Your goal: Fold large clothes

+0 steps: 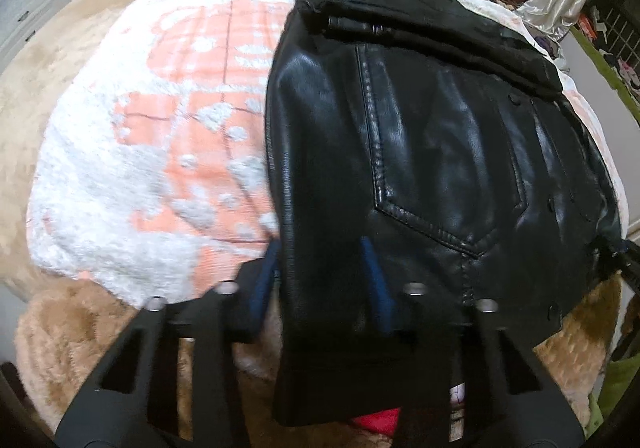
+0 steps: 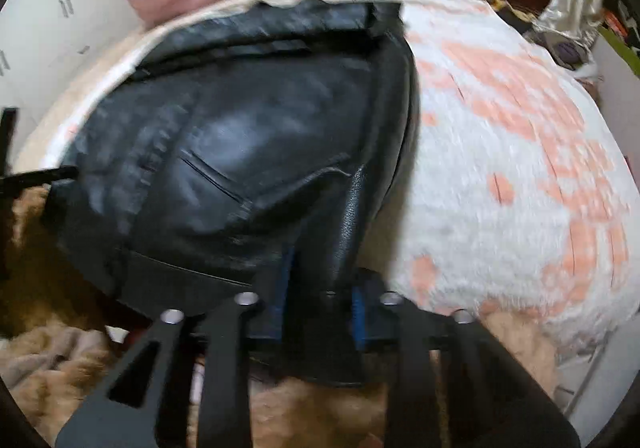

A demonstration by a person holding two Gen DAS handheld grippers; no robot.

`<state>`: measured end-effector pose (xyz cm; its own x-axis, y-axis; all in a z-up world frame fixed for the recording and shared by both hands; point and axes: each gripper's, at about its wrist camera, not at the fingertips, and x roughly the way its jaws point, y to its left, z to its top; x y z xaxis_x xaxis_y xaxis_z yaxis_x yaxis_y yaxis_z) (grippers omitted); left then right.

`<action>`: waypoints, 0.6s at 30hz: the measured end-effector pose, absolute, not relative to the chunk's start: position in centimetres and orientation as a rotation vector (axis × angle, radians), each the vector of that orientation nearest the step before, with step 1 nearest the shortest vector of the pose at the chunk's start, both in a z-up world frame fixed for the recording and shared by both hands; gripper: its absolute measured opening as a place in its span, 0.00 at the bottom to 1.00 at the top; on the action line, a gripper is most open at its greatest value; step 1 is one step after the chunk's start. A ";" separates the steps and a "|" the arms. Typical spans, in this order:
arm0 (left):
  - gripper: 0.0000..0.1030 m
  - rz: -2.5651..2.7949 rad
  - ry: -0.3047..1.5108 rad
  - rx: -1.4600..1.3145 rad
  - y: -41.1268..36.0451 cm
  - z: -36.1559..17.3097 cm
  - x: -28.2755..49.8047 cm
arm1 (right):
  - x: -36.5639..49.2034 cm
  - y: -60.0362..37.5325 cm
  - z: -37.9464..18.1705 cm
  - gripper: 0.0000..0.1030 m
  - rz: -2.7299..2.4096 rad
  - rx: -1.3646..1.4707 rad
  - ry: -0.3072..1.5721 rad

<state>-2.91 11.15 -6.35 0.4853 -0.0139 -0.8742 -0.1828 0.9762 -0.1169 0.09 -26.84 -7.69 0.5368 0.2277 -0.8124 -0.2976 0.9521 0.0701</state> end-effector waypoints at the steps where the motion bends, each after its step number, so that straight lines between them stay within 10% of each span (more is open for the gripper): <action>1: 0.15 0.106 1.054 -0.203 11.3 -6.0 -3.0 | 0.0 -26.4 -7.0 0.18 0.317 -0.101 0.934; 11: 0.02 0.073 1.005 -0.250 11.6 -3.2 -3.2 | 0.3 -23.1 -0.6 0.17 0.368 -0.181 0.760; 18: 0.20 0.069 1.055 -0.195 9.9 -3.5 -2.9 | 0.9 -22.6 1.1 0.17 0.391 -0.173 0.716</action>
